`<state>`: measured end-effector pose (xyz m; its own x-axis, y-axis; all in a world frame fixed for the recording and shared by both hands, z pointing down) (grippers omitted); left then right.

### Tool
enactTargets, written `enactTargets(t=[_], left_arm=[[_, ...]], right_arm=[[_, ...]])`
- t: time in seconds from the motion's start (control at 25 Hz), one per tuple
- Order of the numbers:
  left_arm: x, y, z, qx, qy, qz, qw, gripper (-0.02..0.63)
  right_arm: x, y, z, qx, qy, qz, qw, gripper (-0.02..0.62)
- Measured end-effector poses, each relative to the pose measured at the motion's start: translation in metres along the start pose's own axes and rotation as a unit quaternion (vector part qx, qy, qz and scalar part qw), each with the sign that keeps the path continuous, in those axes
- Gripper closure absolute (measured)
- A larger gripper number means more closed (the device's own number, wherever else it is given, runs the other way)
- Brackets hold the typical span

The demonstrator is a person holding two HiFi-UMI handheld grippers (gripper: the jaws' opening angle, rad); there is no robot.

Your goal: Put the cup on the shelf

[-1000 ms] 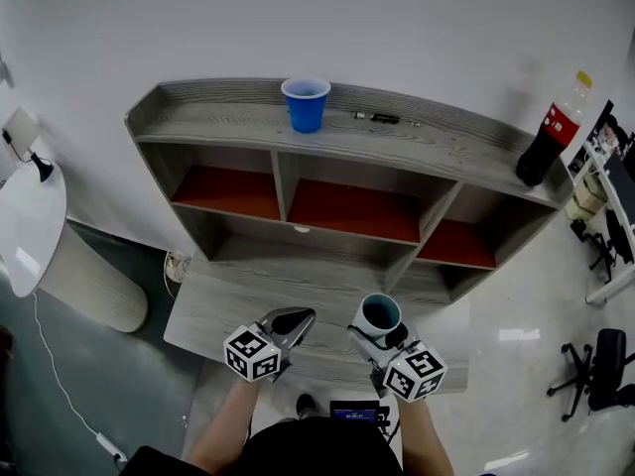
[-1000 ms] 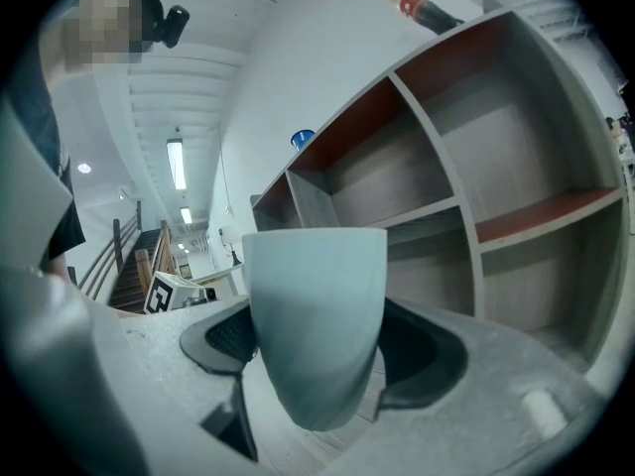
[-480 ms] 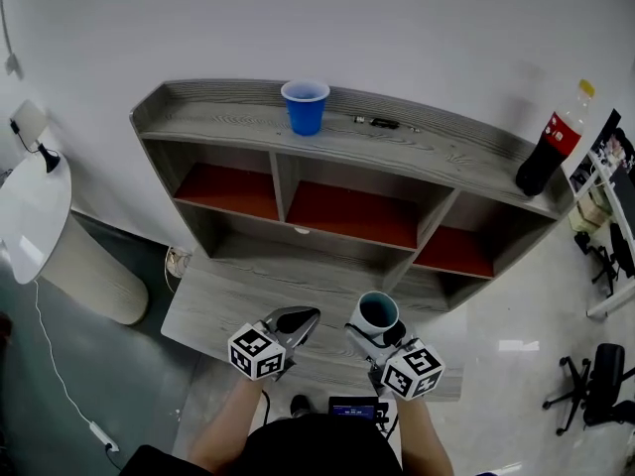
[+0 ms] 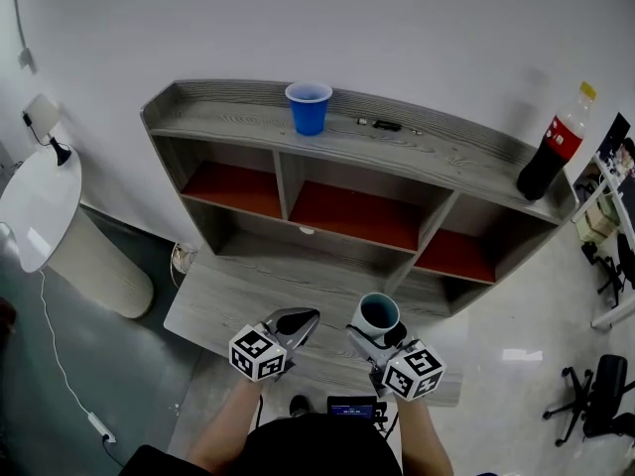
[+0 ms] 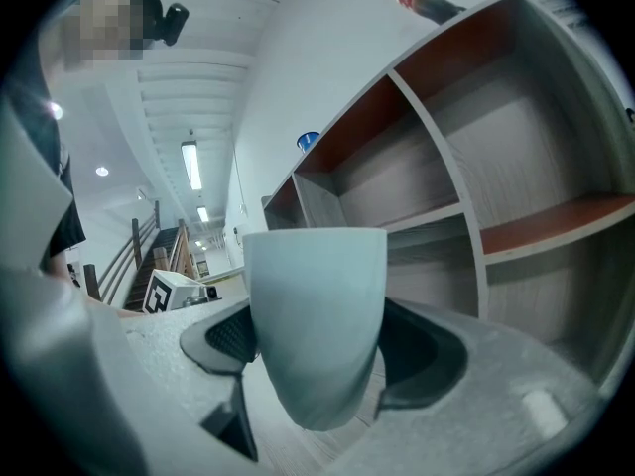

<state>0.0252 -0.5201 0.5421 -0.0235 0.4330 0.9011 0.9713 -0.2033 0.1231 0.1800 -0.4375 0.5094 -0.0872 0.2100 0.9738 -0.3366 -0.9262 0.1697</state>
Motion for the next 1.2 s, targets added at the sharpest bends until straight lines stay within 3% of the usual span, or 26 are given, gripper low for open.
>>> enactTargets(t=[0.8,1.2], left_arm=[[0.006,-0.004,0.005,-0.03,0.001,0.0,0.9995,0.604],[0.002,0.009,0.023,-0.031,0.001,0.007,0.9995,0.604]], right_arm=[[0.005,-0.01,0.002,-0.03,0.004,-0.005,1.0,0.235],[-0.002,-0.022,0.013,-0.068,-0.006,-0.007,0.998,0.235]])
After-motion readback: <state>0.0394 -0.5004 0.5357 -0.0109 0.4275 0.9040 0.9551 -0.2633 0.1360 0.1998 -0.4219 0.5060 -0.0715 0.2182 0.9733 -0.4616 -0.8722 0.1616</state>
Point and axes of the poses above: the fingertips, and each gripper's own axes: y forward along the fingers, z to its right, x out of its underside, the point moved 6 cm from there along -y, backward along the fingers, and after that the axes turned 8 degrees about -y, right-handed, at the moved point
